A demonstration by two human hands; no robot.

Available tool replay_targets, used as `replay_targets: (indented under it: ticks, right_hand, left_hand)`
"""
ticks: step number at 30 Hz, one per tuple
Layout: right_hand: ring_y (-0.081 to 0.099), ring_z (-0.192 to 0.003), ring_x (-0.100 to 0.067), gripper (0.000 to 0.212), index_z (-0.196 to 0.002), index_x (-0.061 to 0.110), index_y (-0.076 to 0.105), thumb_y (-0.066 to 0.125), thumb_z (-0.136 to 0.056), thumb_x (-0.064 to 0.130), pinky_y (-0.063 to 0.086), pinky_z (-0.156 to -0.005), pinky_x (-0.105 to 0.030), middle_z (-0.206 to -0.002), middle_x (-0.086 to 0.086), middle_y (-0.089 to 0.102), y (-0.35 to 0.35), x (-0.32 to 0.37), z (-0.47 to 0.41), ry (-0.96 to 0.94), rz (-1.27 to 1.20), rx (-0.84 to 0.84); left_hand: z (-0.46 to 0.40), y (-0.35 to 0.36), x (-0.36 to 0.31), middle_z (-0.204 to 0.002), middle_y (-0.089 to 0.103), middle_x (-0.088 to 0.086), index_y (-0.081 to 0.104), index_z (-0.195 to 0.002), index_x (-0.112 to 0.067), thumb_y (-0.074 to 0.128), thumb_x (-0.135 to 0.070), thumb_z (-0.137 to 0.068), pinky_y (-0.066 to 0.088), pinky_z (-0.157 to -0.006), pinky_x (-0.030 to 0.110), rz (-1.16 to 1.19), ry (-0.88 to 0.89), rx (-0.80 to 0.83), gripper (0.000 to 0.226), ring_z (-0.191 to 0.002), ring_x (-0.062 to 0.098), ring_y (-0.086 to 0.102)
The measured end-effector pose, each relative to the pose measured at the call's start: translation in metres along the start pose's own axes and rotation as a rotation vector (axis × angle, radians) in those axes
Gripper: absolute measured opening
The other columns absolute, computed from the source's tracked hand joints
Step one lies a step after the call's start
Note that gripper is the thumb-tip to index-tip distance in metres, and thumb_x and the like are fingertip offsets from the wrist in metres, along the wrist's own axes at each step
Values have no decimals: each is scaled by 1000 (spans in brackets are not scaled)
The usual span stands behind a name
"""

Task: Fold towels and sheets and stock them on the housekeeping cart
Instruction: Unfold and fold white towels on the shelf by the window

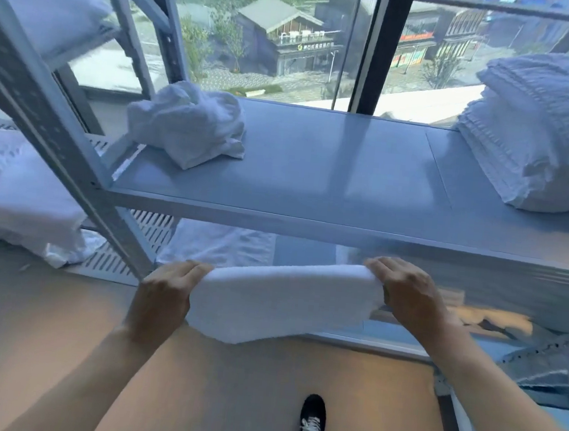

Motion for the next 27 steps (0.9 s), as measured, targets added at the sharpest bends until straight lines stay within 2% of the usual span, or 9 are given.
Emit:
replay_targets:
  ticks: [4, 8, 11, 15, 18, 21, 24, 27]
  right_hand:
    - [70, -82, -33, 52, -108, 9, 73, 79, -61, -14, 58, -65, -39, -95, -7, 73, -9, 28, 14, 8, -21, 7]
    - [69, -86, -34, 49, -107, 9, 72, 77, -64, -13, 58, -66, -41, -98, -6, 72, -20, 29, 30, 46, -20, 35]
    - [69, -90, -33, 47, -109, 10, 71, 67, -70, -16, 58, -68, -42, -101, -5, 71, -29, 12, 45, 109, -7, 35]
    - [65, -95, -29, 48, -111, 14, 70, 67, -72, -14, 56, -69, -39, -103, -1, 65, -38, -24, 61, 198, 17, 38]
    - [63, -93, -26, 39, -107, 15, 69, 70, -77, -9, 50, -66, -34, -101, 0, 60, -42, -58, 70, 261, 25, 19]
    - [65, -87, -28, 29, -104, 15, 70, 73, -81, -4, 50, -62, -34, -95, -1, 61, -41, -100, 73, 334, 17, -25]
    - [64, -83, -30, 24, -102, 14, 70, 73, -83, -1, 51, -62, -36, -91, -1, 61, -31, -145, 62, 394, 12, -36]
    - [61, -82, -32, 29, -98, 15, 68, 68, -80, -8, 47, -62, -36, -89, -2, 60, -16, -189, 43, 417, 13, -13]
  left_hand:
    - [28, -18, 7, -108, 71, -2, 71, -117, -20, 69, 16, -71, 57, -67, 38, 53, -55, 7, 58, -88, 30, 71]
    - [28, -26, 2, -103, 63, -1, 75, -112, -19, 74, 13, -76, 54, -57, 38, 110, -99, 10, 48, -77, 31, 69]
    - [12, -23, -11, -98, 60, 0, 75, -110, -19, 75, 14, -74, 53, -54, 38, 130, -69, 0, 49, -76, 29, 66]
    - [-25, -6, -35, -100, 64, 1, 75, -109, -17, 72, 19, -72, 54, -57, 39, 146, -18, -10, 52, -85, 31, 66]
    - [-58, 12, -56, -105, 65, 2, 73, -111, -14, 68, 22, -66, 56, -60, 41, 152, 29, 10, 58, -92, 32, 66]
    - [-94, 33, -72, -105, 65, 3, 72, -113, -14, 63, 22, -63, 56, -63, 41, 149, 44, 33, 62, -90, 33, 65]
    - [-134, 54, -85, -102, 67, 0, 73, -110, -17, 56, 14, -67, 55, -62, 39, 131, 31, 29, 55, -86, 33, 66]
    - [-173, 74, -95, -99, 67, -2, 72, -107, -19, 49, 4, -71, 53, -59, 37, 107, 52, 23, 48, -83, 31, 66]
Point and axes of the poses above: each hand's wrist, its own z-axis away from the middle knuckle, its own y-axis out of the palm, x = y × z, the point moved 8 cm from there along -z, towards the middle knuckle
